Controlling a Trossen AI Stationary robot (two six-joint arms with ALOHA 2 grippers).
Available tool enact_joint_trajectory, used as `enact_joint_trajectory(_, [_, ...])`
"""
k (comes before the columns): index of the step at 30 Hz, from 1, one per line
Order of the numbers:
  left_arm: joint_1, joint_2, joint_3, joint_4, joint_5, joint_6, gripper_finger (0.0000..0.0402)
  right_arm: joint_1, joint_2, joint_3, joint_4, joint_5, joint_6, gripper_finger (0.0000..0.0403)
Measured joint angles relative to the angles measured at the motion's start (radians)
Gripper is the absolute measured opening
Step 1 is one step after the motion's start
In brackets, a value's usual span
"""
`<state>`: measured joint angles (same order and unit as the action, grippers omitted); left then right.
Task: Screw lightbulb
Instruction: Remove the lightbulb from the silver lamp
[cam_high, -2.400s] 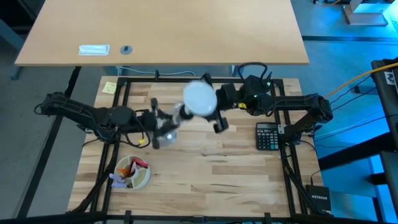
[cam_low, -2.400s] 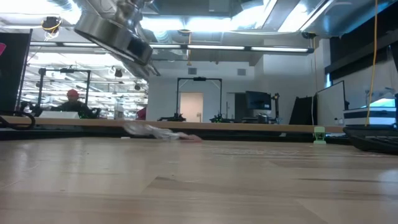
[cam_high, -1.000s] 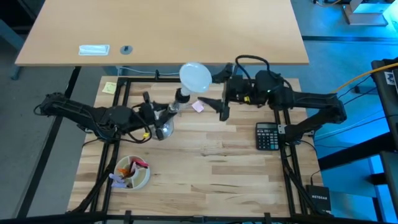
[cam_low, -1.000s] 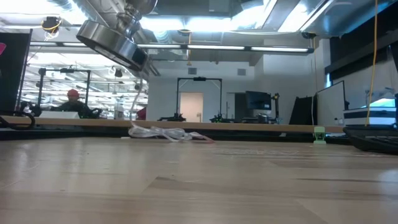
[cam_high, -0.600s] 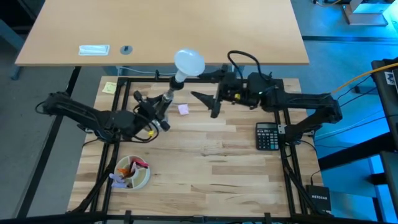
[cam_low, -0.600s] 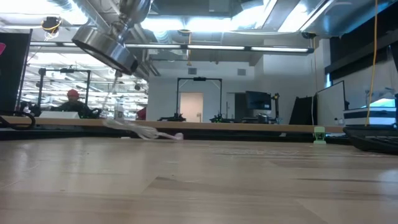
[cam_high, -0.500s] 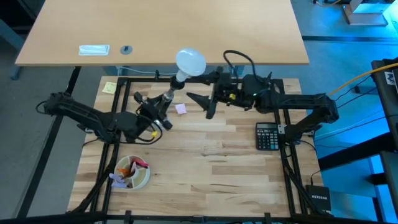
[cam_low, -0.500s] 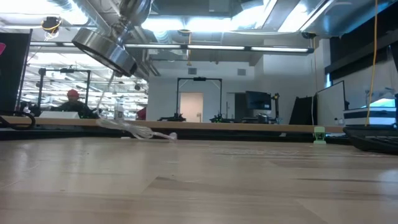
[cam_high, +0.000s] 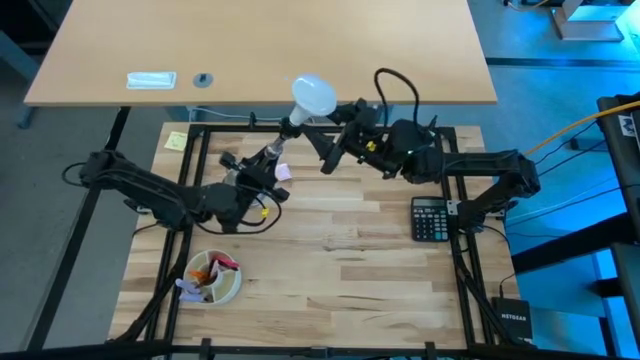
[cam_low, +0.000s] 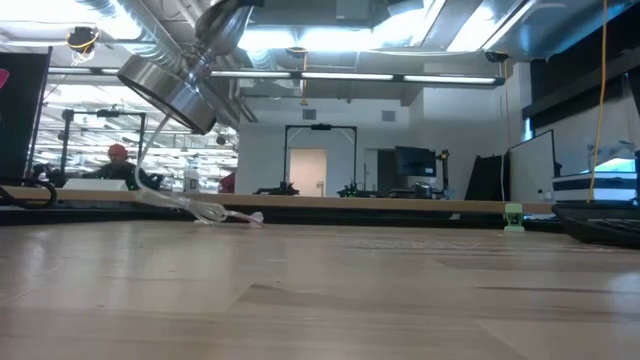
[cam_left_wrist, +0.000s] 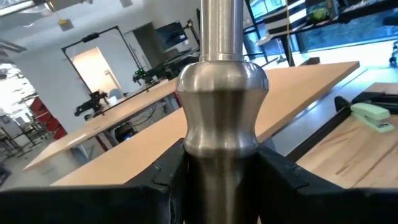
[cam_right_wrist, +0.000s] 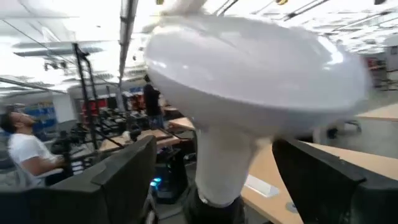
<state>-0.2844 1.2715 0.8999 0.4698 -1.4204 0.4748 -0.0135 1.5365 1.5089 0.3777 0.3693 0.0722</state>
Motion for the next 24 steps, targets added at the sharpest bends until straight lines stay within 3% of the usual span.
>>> enact_joint_trajectory(8, [-0.012, 0.015, 0.000, 0.099, 0.003, 0.079, 0.0123, 0.000, 0.049, 0.000, 0.047, 0.032, -0.002, 0.0326])
enact_joint_trajectory(18, [-0.017, 0.015, 0.000, 0.103, 0.038, 0.082, 0.0123, 0.000, 0.054, 0.000, 0.127, 0.050, -0.048, 0.0324])
enact_joint_trajectory(24, [-0.017, 0.015, 0.000, 0.108, 0.053, 0.081, 0.0123, 0.000, 0.054, 0.000, 0.132, 0.049, -0.059, 0.0268])
